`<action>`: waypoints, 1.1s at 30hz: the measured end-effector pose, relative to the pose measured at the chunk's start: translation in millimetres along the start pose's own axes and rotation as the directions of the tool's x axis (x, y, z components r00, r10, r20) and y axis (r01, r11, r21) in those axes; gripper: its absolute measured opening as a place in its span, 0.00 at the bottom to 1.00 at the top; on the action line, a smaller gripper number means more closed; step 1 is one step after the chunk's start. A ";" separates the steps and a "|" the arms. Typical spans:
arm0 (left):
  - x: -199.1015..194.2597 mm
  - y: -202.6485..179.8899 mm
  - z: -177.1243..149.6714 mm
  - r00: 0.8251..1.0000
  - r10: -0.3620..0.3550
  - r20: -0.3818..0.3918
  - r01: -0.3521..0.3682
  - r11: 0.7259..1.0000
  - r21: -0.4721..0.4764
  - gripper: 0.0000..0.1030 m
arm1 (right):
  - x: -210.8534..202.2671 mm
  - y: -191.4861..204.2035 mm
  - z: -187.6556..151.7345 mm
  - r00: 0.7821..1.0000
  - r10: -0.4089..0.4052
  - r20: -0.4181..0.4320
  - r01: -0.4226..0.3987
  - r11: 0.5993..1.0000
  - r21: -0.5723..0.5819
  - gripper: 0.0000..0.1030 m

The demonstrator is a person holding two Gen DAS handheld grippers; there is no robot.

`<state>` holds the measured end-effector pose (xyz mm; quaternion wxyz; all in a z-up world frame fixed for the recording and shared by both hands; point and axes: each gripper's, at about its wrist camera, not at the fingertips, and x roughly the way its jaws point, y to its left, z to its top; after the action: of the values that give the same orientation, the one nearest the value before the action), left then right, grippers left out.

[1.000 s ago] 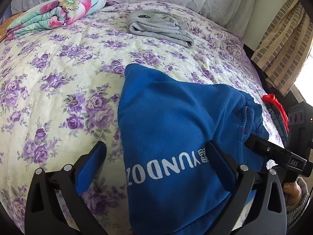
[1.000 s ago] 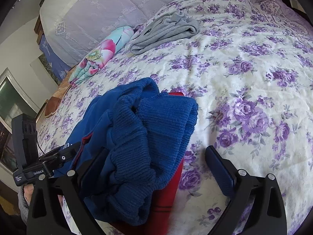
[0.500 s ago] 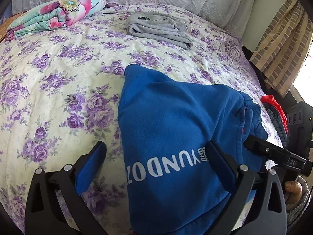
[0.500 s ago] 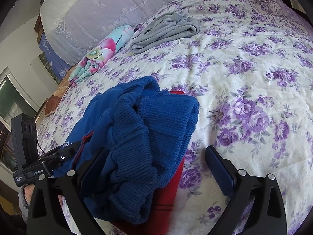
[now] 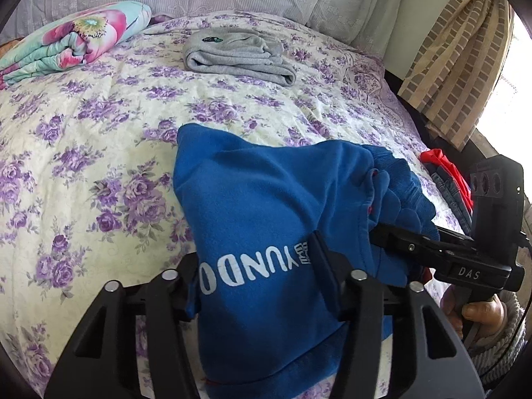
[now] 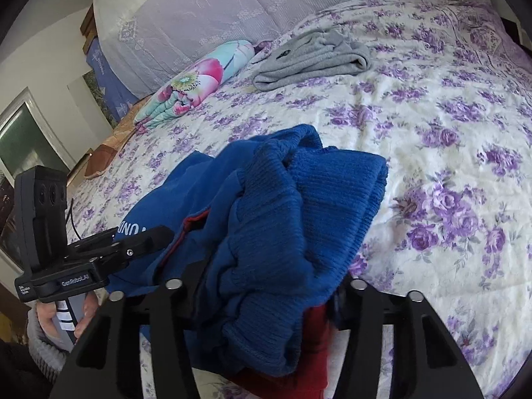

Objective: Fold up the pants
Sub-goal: 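Grasp the folded blue pants with both grippers and lift them, then carry the pants with both grippers onto the folded grey garment and lower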

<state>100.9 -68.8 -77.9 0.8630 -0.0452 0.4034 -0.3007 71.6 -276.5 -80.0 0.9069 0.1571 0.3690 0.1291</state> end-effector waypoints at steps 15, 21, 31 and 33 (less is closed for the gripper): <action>-28.9 -27.3 121.1 0.972 0.016 0.236 -0.051 0.988 0.144 0.34 | -38.0 23.9 113.7 0.970 -0.024 0.243 0.067 0.983 -0.169 0.39; -18.3 -27.5 223.1 0.937 0.046 0.346 -0.111 0.979 0.171 0.34 | -25.6 15.5 220.1 0.931 -0.018 0.365 0.086 0.982 -0.169 0.39; 69.6 2.9 341.1 0.913 0.120 0.391 -0.190 0.971 0.144 0.34 | 69.7 -48.1 339.0 0.894 -0.022 0.448 0.049 0.998 -0.047 0.39; 91.0 15.1 350.9 0.916 0.122 0.381 -0.179 0.977 0.117 0.34 | 94.5 -66.2 352.1 0.895 -0.018 0.445 0.024 1.000 -0.008 0.39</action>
<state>407.0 -164.8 91.6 0.9453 -0.0052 0.2111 -0.2484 395.0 -370.9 74.2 0.9696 0.1723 0.1527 0.0826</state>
